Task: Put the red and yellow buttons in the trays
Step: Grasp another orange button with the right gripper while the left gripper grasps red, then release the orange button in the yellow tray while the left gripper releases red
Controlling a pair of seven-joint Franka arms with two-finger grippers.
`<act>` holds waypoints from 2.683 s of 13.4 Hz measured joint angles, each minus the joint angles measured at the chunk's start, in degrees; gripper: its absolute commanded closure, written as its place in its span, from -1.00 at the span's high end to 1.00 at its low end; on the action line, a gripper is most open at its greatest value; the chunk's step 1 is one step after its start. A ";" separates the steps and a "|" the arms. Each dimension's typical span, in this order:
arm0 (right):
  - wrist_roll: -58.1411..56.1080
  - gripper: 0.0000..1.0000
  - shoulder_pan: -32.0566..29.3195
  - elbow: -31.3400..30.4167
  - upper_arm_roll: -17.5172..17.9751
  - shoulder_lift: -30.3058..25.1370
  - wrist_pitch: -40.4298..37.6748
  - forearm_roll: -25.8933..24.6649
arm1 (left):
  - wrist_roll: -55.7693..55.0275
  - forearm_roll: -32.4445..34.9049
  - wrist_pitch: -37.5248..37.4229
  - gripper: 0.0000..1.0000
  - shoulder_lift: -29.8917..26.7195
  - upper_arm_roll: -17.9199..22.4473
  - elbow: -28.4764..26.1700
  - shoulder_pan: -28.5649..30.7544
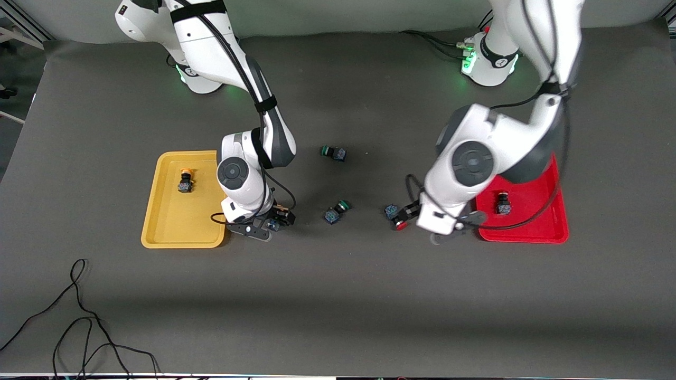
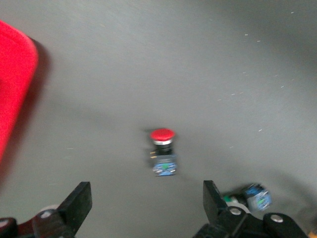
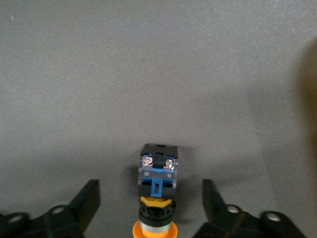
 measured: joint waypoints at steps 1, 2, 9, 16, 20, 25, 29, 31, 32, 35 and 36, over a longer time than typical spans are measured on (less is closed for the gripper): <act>-0.14 -0.15 -0.06 -0.05 0.00 0.07 0.00 0.00 | -1.41 0.05 1.69 1.00 1.96 0.01 0.06 -0.69; -0.28 -0.39 -0.20 -0.11 0.00 0.18 0.01 0.00 | -2.00 0.10 3.10 1.00 4.32 0.02 0.04 -1.16; -0.78 -0.74 -0.46 0.57 -0.63 -0.92 -2.08 0.02 | -4.73 0.13 9.78 -0.44 13.81 0.10 -1.12 -2.58; -22.59 -0.72 -1.55 -0.81 -16.52 -11.78 -23.54 0.01 | -5.54 0.16 9.83 -1.00 13.88 0.37 -0.79 -2.78; -31.19 -0.63 -1.70 -8.04 -19.39 -13.59 -22.00 0.02 | -2.78 0.30 2.07 -1.00 9.49 0.74 2.50 -2.45; -42.05 -0.29 -2.83 -15.15 -19.93 -11.40 -12.00 7.61 | 18.25 0.02 -18.22 -1.00 -3.85 1.49 2.96 5.20; -48.30 1.00 -2.72 -15.13 -19.72 -6.40 -11.18 14.81 | 39.47 0.68 -24.76 -1.00 -9.90 2.09 -1.44 17.36; -48.37 1.00 -2.65 -14.72 -19.74 -6.26 -11.17 15.07 | 47.78 3.19 -24.50 -1.00 -11.77 2.25 -5.06 23.22; -48.37 1.00 -2.45 -14.35 -19.78 -6.49 -11.17 15.11 | 50.86 4.34 -23.19 -1.00 -11.96 2.28 -6.77 25.39; -48.35 1.00 -1.54 -12.76 -20.07 -8.41 -11.67 14.41 | 55.75 6.50 -11.35 -1.00 -11.45 2.29 -15.62 29.28; -47.65 1.00 -1.57 -11.95 -20.22 -9.62 -12.83 12.39 | 56.20 7.46 -6.23 -1.00 -10.85 2.29 -19.50 29.97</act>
